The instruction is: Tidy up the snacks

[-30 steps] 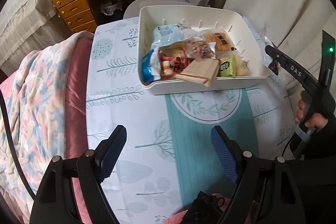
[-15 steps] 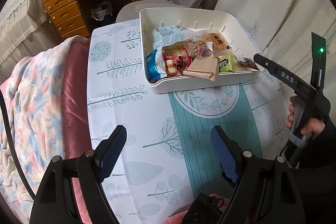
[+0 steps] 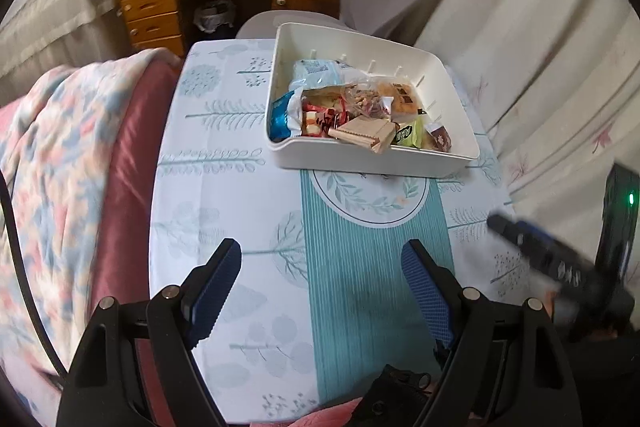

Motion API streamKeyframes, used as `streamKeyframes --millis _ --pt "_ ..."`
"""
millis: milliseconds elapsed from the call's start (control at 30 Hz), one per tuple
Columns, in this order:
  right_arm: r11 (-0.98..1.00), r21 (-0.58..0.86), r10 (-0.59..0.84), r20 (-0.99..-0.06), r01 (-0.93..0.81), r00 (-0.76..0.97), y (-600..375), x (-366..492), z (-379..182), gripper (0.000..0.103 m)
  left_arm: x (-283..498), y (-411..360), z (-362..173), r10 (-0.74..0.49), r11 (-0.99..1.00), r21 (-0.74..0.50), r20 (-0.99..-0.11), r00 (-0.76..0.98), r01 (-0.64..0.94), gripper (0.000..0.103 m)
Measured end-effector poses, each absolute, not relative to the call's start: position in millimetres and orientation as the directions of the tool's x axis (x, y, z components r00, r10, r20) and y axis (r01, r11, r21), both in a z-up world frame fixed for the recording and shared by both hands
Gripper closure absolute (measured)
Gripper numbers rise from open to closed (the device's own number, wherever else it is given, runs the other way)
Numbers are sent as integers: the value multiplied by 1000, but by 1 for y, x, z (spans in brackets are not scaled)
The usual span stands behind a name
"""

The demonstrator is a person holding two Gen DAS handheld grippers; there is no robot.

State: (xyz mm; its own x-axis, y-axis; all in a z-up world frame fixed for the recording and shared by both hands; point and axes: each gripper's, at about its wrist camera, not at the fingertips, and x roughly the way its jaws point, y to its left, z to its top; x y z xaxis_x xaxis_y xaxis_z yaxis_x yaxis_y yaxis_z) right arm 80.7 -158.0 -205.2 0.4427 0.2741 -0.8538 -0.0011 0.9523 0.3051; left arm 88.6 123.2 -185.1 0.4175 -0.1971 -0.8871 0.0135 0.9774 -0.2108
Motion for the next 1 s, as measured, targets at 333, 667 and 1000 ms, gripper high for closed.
streamKeyframes --millis 333,667,1000 --pt "962 258 273 -903 -87 333 -165 25 -172 9 36 85 -151 -145 983 -180 -875 462 -33 22" --pt "959 218 274 -873 -180 404 -170 -17 -105 3 11 47 -110 -116 987 -156 -837 535 -30 9" --pt "961 211 275 -817 -181 507 -176 -32 -91 0 -10 31 -90 -30 991 -107 -785 619 -87 1"
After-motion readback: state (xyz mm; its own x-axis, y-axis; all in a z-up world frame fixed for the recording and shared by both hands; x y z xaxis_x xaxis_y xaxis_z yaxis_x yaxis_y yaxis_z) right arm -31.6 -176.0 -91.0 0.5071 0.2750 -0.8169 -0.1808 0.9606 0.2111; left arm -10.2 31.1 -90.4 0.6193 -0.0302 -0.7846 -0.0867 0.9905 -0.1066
